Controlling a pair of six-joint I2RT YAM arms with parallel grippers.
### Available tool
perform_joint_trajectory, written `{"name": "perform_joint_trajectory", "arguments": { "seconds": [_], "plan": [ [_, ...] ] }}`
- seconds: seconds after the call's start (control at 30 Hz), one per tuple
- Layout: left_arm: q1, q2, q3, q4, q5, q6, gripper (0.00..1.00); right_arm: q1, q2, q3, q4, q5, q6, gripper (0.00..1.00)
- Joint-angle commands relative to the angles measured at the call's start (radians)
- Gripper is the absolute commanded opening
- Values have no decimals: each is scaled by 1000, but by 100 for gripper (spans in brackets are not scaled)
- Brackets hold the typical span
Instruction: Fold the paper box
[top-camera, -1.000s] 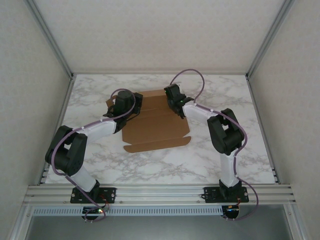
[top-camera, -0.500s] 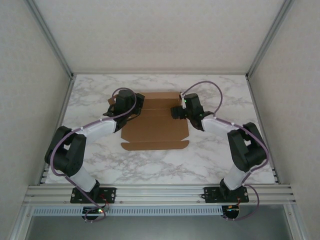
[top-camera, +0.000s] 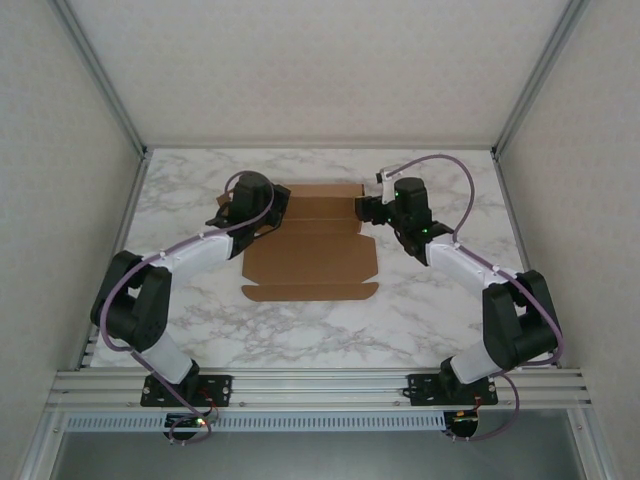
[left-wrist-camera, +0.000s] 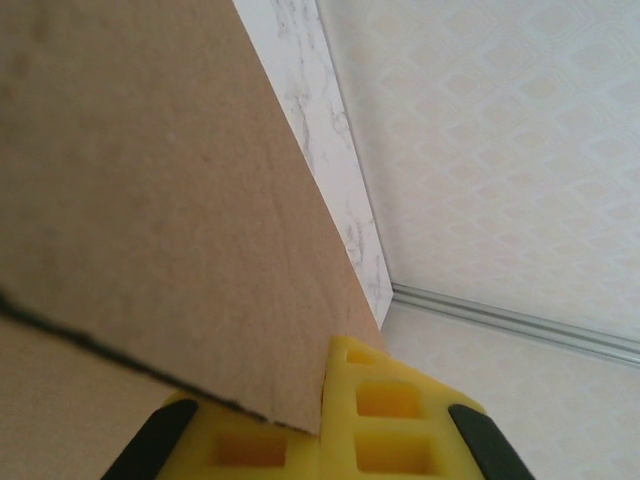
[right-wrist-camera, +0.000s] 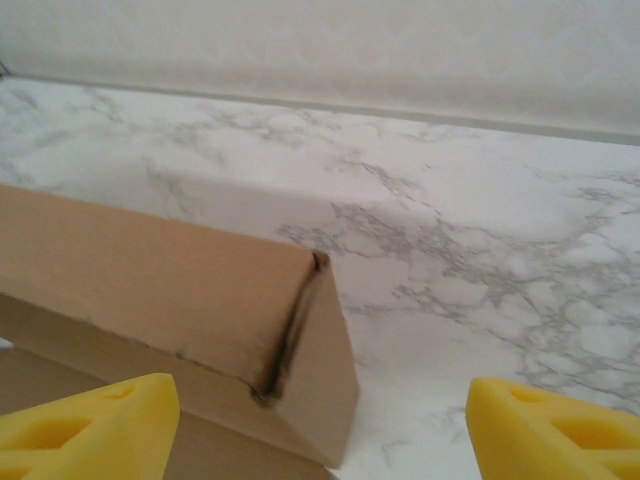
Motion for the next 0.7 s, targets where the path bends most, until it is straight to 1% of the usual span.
{"name": "perform_joint_trajectory", "arguments": {
  "seconds": [0.0,0.03,0.1,0.23,0.37,0.4,0.47,0.5,0.53,0.57,0.63,0.67],
  "plan": [
    [5,38,50,-134,8,21,0,3,26,-49,7,6,-63,72],
    [5,47,65,-148,6,23,0,3,43,-49,18,-12,-64,72],
    [7,65,93,-175,6,20,0,5,96,-5,-30,-22,-56,70],
    [10,90,133,-204,6,12,0,8,192,77,-77,15,-27,67],
    [11,103,159,-226,4,11,0,17,273,159,-113,44,-14,61],
    [11,106,162,-228,4,8,0,21,292,177,-113,51,-11,58],
    [11,111,164,-231,9,6,0,30,328,218,-127,84,-7,53],
    [11,112,164,-231,12,4,0,33,346,236,-132,97,-7,49],
    [11,114,164,-232,14,1,0,36,360,250,-134,111,-5,47],
    [11,116,166,-232,17,0,0,39,374,266,-140,133,-3,42],
    [11,117,166,-233,17,-1,0,43,405,297,-163,165,2,39],
    [11,119,167,-234,17,-2,0,46,416,308,-172,175,5,35]
  ]
}}
